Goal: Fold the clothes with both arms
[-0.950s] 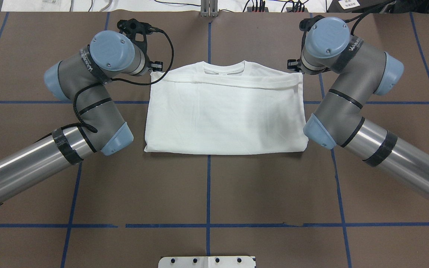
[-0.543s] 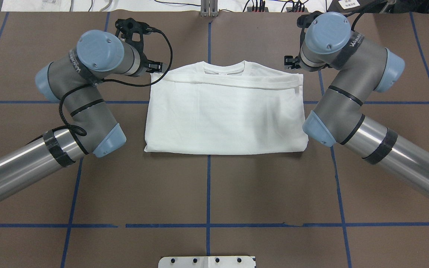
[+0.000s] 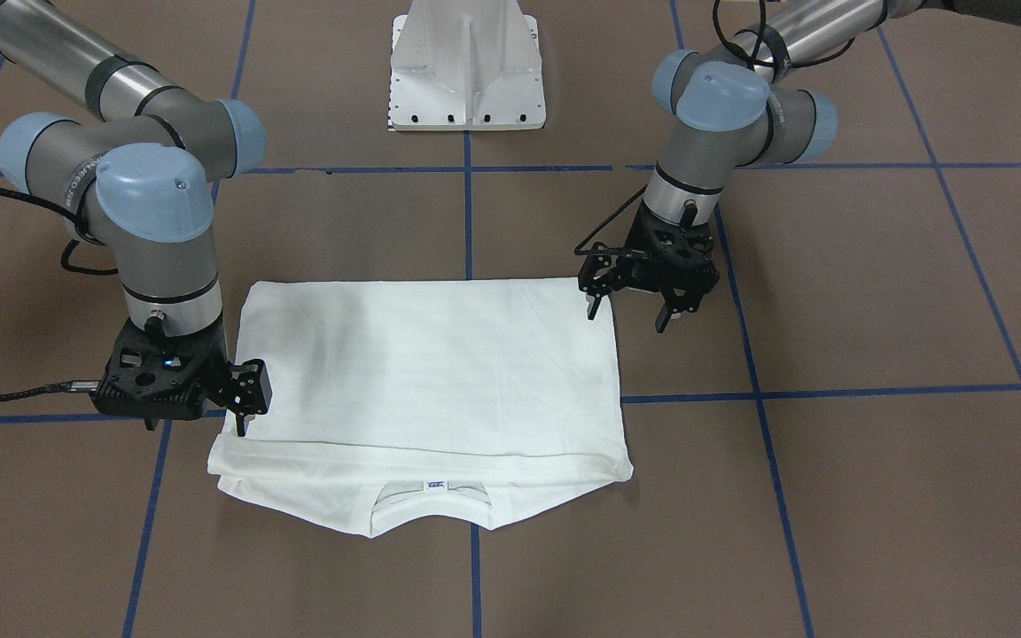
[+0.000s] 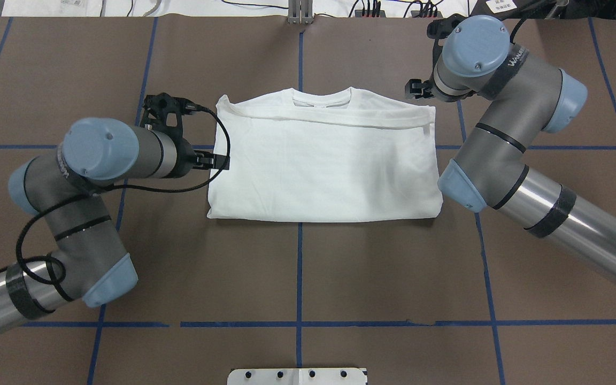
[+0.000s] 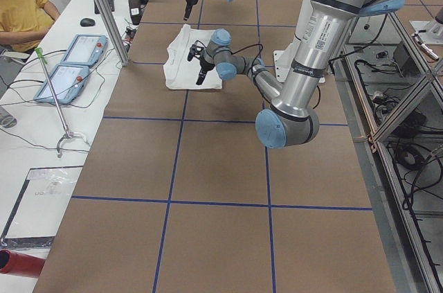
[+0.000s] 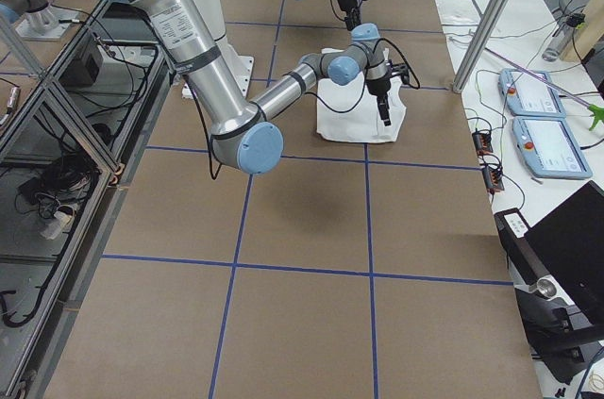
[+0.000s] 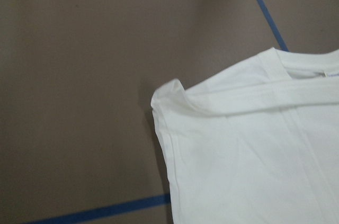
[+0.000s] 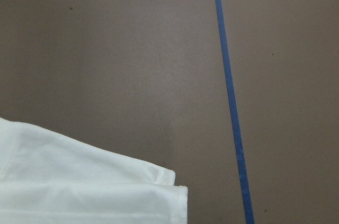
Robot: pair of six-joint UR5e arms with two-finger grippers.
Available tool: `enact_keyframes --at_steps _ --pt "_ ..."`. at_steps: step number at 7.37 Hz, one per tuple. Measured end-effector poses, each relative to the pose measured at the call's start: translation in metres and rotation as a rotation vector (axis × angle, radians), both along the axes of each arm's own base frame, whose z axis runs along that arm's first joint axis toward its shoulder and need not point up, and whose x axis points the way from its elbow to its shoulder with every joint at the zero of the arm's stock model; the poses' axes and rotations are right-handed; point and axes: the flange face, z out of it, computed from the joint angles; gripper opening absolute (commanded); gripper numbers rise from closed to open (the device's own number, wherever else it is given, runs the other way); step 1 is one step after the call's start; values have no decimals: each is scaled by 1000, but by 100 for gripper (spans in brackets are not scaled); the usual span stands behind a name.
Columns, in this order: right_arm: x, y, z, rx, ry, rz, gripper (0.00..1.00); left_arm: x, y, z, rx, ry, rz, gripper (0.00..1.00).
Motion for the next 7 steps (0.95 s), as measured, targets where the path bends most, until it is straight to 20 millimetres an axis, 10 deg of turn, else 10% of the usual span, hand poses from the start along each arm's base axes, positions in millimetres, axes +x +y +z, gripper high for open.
enact_keyframes --at_steps 2,5,7 --pt "0 1 2 -1 2 1 100 37 45 11 -54 4 -2 89" --pt "0 1 2 -2 1 5 100 50 62 20 -76 -4 -15 5" --pt "0 2 1 -2 -3 9 100 51 64 15 -77 5 -17 0"
